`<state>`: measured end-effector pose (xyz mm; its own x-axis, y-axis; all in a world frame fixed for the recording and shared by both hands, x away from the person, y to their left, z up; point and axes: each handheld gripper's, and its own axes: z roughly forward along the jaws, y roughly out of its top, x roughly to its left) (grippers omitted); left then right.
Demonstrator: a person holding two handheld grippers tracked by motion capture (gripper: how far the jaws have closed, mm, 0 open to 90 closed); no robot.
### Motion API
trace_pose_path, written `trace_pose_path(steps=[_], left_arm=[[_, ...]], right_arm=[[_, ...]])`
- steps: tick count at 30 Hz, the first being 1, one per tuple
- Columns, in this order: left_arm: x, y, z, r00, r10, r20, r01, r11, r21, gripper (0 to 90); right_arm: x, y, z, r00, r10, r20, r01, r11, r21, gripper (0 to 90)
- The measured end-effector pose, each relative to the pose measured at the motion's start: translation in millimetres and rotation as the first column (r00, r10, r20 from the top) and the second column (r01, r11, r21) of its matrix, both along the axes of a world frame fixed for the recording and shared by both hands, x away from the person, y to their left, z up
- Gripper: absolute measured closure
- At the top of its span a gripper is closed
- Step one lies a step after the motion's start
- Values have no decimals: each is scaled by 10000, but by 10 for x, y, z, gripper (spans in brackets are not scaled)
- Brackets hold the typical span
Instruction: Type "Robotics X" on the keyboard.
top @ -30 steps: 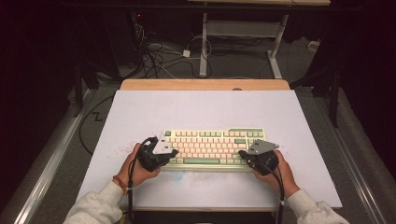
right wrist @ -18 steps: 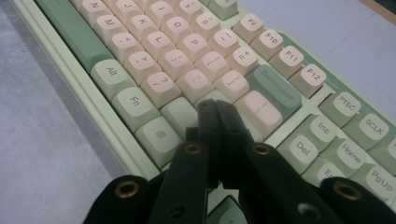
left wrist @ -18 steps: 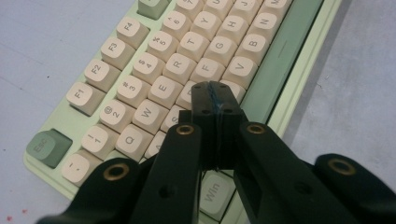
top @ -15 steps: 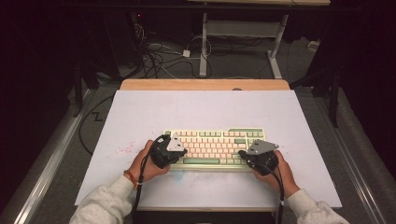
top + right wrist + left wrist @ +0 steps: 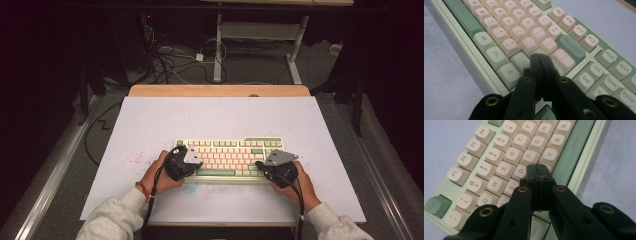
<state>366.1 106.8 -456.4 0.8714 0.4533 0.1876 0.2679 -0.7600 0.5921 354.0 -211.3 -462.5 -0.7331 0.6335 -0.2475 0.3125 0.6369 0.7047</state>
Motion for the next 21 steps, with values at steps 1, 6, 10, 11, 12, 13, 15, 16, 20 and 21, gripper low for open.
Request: trace_pose_path(steps=[1,6,10,11,12,13,15,16,20,21], left_arm=[[-1,1,5,10000,-33,-8,33,10000,26,879],[-17,19,46,9999,8,151,-6,9998,-173,875],[-23,36,73,9997,51,255,-44,9997,-253,875],[-22,39,76,9996,68,270,-61,9996,-263,872],[-21,40,77,9996,71,260,-64,9996,-266,872],[-22,39,75,9996,58,260,-51,9997,-246,873],[-24,39,77,9996,61,279,-54,9996,-259,870],[-24,41,81,9995,55,316,-48,9997,-231,870],[-22,63,91,9990,187,408,-173,9992,-347,847],[-23,67,95,9987,230,462,-213,9991,-372,846]], right_arm=[[0,0,0,10000,4,5,-4,10000,4,900],[0,0,0,10000,0,7,0,10000,1,900],[0,0,0,10000,4,11,-4,10000,-8,900],[1,0,0,10000,3,4,-3,10000,1,900],[0,0,1,10000,3,4,-3,10000,-4,900],[-1,1,1,10000,-1,11,2,10000,-23,900],[0,1,1,10000,3,8,-3,10000,-11,900],[1,0,1,10000,5,4,-5,10000,-6,900],[-1,2,3,10000,1,22,-1,10000,-27,900],[-4,4,3,10000,-11,44,11,10000,-30,900]])
